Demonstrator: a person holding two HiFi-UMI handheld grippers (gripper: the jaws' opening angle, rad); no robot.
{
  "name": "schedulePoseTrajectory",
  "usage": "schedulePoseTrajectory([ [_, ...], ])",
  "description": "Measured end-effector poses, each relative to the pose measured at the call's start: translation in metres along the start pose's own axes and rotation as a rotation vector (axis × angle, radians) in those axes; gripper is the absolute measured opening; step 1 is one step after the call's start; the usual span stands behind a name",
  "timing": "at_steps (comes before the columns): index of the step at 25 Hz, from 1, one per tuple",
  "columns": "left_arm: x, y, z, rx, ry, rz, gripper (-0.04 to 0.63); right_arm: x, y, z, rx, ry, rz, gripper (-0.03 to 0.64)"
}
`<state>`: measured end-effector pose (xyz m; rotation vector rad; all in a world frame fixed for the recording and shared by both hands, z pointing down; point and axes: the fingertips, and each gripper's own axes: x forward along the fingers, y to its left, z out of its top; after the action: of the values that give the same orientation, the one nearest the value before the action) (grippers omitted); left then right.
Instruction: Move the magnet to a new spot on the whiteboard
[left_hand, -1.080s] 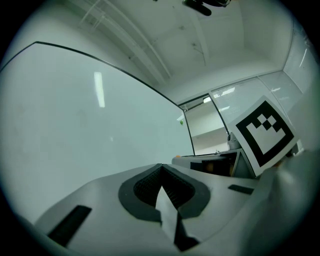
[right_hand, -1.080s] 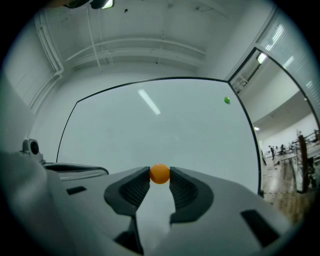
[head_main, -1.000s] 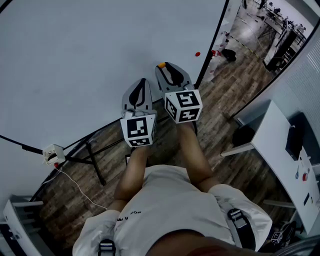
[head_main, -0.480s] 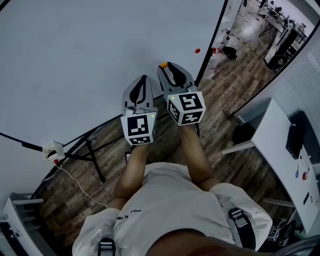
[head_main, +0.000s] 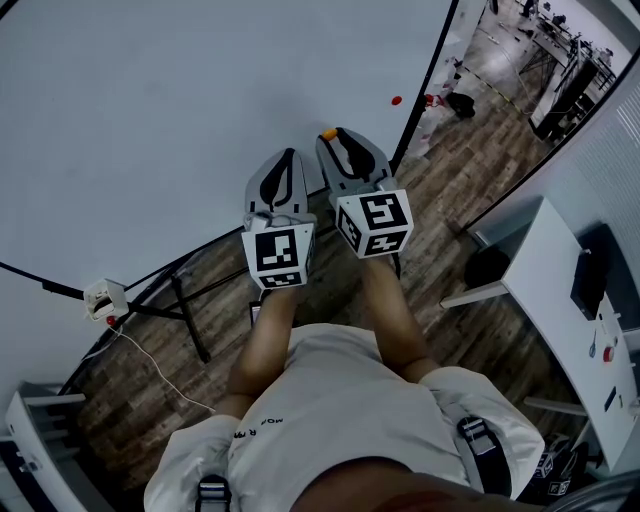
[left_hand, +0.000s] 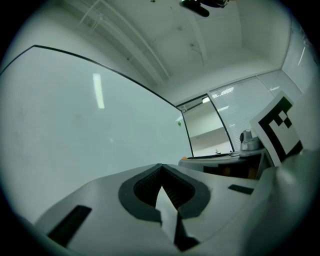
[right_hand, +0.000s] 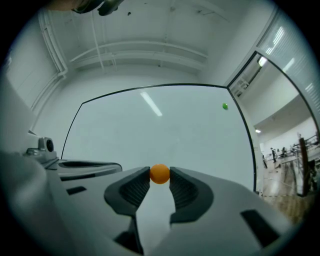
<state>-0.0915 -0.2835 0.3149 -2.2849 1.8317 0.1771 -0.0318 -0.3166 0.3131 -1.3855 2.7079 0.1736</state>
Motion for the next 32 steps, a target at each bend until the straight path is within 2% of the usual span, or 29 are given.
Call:
schedulePoseTrajectory([
  [32, 0.006, 0.004, -0.007, 0.006, 0.015, 0.005, 0.003, -0.005, 0.001, -0.014, -0.003, 0.005, -0.002, 0.132],
])
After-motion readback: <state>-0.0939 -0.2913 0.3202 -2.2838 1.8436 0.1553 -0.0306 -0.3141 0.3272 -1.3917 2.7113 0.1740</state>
